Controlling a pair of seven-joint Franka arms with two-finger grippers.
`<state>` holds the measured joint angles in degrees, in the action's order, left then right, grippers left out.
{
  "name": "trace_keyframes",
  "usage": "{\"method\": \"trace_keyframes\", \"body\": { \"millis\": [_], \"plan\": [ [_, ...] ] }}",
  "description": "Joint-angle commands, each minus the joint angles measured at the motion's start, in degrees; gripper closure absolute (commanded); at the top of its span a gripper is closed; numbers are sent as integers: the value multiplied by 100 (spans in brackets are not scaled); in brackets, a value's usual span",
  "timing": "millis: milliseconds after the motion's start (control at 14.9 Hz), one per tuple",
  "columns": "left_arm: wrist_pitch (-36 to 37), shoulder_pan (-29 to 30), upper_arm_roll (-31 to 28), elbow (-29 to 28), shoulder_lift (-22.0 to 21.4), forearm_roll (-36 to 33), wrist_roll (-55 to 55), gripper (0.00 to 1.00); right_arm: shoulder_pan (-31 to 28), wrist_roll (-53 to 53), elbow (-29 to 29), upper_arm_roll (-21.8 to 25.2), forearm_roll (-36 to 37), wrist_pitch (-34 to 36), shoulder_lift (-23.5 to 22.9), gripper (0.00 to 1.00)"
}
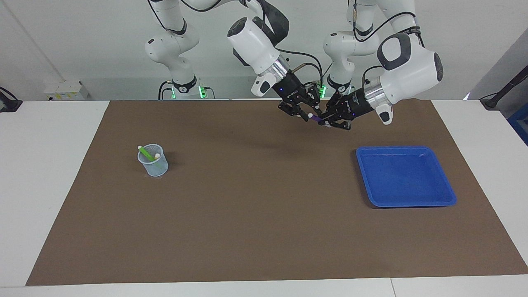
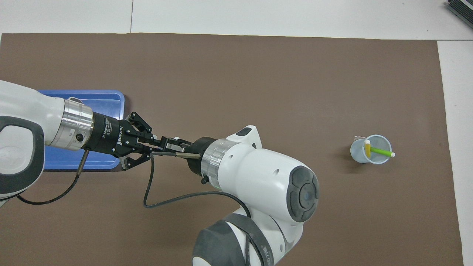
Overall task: Transfer and insert pens with both arms
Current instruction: 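Open the left gripper and pull the purple pen away with the right gripper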
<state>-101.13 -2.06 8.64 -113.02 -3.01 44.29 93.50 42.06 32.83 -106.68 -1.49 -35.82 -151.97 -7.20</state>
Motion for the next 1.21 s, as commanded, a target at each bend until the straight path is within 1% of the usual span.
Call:
{"method": "trace_keyframes", "body": {
  "millis": [0, 67, 134, 201, 269, 537, 671, 738, 806, 873, 1141],
  "plan": [
    [-65, -14, -38, -229, -209, 124, 72, 100, -5, 49, 24, 26, 128, -43, -36, 69],
    [-65, -14, -38, -229, -218, 124, 72, 100, -31, 40, 25, 26, 128, -43, -36, 74],
    [-56, -14, -38, -229, -227, 124, 81, 100, -31, 40, 16, 26, 128, -43, -36, 82],
    [-56, -14, -38, -229, -227, 124, 81, 100, -40, 48, 7, 26, 128, -43, -36, 93],
    [-65, -14, -38, -238, -227, 124, 81, 100, -49, 48, -2, 26, 128, -43, -36, 100],
    [-65, -14, -38, -247, -227, 142, 90, 100, -102, 13, -2, 35, 128, -43, -36, 100],
    [-65, -14, -38, -247, -227, 159, 81, 100, -224, -135, -2, 35, 137, 9, -45, 100],
    [-91, -22, -38, -247, -227, 159, 72, 96, -303, -258, -2, 35, 137, 27, -45, 100],
    [-126, -31, -38, -247, -227, 159, 64, 77, -382, -442, -2, 35, 145, 70, -45, 100],
    [-127, -49, -46, -247, -227, 159, 55, 41, -487, -653, -2, 35, 154, 158, -54, 100],
    [-135, -22, -55, -247, -236, 159, 72, 39, -716, -1304, 16, 61, 250, 614, -28, 100]
  ]
}}
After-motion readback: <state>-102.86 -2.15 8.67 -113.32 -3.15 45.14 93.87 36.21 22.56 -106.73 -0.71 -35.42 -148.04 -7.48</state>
